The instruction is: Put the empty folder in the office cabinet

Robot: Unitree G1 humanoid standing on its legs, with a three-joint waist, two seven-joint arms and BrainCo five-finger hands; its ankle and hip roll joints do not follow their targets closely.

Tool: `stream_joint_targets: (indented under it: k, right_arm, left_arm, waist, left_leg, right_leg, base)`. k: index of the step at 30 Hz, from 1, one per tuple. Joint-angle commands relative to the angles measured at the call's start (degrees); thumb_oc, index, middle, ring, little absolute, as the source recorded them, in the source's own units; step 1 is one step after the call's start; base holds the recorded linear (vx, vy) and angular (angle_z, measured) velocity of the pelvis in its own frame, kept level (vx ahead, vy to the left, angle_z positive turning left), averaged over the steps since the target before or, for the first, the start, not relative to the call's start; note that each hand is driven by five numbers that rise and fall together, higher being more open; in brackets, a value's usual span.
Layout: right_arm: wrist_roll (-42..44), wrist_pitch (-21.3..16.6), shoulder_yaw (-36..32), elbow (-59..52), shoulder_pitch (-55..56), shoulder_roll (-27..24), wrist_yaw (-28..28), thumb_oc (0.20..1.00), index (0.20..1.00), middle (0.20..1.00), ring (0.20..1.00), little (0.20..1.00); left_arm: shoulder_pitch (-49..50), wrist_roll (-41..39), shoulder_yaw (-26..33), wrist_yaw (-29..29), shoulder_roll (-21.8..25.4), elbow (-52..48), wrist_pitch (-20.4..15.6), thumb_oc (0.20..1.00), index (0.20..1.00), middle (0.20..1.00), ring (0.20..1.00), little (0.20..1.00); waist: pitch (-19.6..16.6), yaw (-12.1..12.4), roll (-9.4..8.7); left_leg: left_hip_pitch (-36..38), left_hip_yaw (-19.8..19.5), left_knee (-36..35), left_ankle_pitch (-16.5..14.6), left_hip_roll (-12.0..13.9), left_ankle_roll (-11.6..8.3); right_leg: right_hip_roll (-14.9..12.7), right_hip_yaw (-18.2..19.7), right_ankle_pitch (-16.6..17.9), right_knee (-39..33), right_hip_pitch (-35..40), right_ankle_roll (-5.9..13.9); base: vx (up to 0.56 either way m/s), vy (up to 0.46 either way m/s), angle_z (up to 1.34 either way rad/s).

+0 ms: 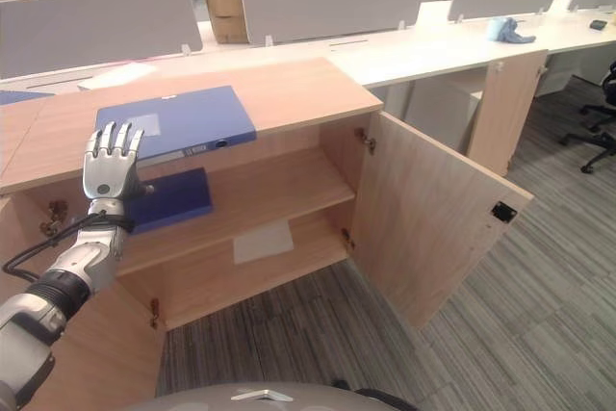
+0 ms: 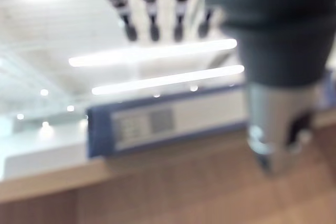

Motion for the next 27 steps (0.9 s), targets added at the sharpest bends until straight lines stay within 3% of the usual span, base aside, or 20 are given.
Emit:
stream_joint_targets:
  k: [1, 8, 16, 27]
  right_arm:
    - [1.62, 0.96, 1.10, -2.23, -2.06, -3.79, -0.50, 1.000, 1.000, 1.000, 1.000, 1.000]
    - [-0.18, 1.51, 0.20, -0.76, -1.69, -4.40, 0.24, 1.000, 1.000, 1.000, 1.000, 1.000]
    - [-1.54, -0.23, -0.29, 0.87, -1.99, -4.55, 1.55, 1.000, 1.000, 1.000, 1.000, 1.000]
    - [-1.37, -1.16, -0.79, 1.04, -2.58, -5.68, 2.02, 1.000, 1.000, 1.000, 1.000, 1.000]
  left_arm:
    - [-9.01, -0.84, 2.30, -1.09, 2.94, 4.18, -0.26, 1.000, 1.000, 1.000, 1.000, 1.000]
    - [-10.99, -2.29, -0.50, -3.42, 1.84, 6.65, -1.52, 1.000, 1.000, 1.000, 1.000, 1.000]
    - [-12.31, -3.00, -1.87, -2.52, -1.64, 10.63, -2.55, 1.000, 1.000, 1.000, 1.000, 1.000]
    - [-15.69, -3.60, -4.00, -1.81, -2.64, 15.30, -3.49, 1.000, 1.000, 1.000, 1.000, 1.000]
  waist:
    - [3.62, -1.83, 1.98]
    - [4.06, -2.83, 2.22]
    - [4.35, -3.95, 2.40]
    - [4.11, -4.99, 2.44]
  left_leg:
    - [4.01, 2.94, 0.09, -9.76, -0.42, -0.52]
    - [3.89, 3.63, 0.09, -9.89, -0.64, -0.42]
    - [4.04, 4.36, 0.09, -9.89, -0.73, -0.40]
    - [4.12, 5.37, 0.09, -9.69, -0.53, -0.75]
  right_leg:
    - [0.93, 1.30, -5.31, 0.09, 3.13, 3.19]
    - [0.87, 2.03, -5.00, 0.09, 2.55, 3.53]
    - [0.90, 2.86, -4.82, 0.09, 2.36, 3.71]
    - [1.08, 3.54, -4.55, 0.09, 2.08, 3.99]
  base:
    - [0.00, 0.000, 0.00]
    - [0.00, 0.016, -0.06]
    - [0.01, 0.012, -0.04]
    - [0.01, 0.003, -0.01]
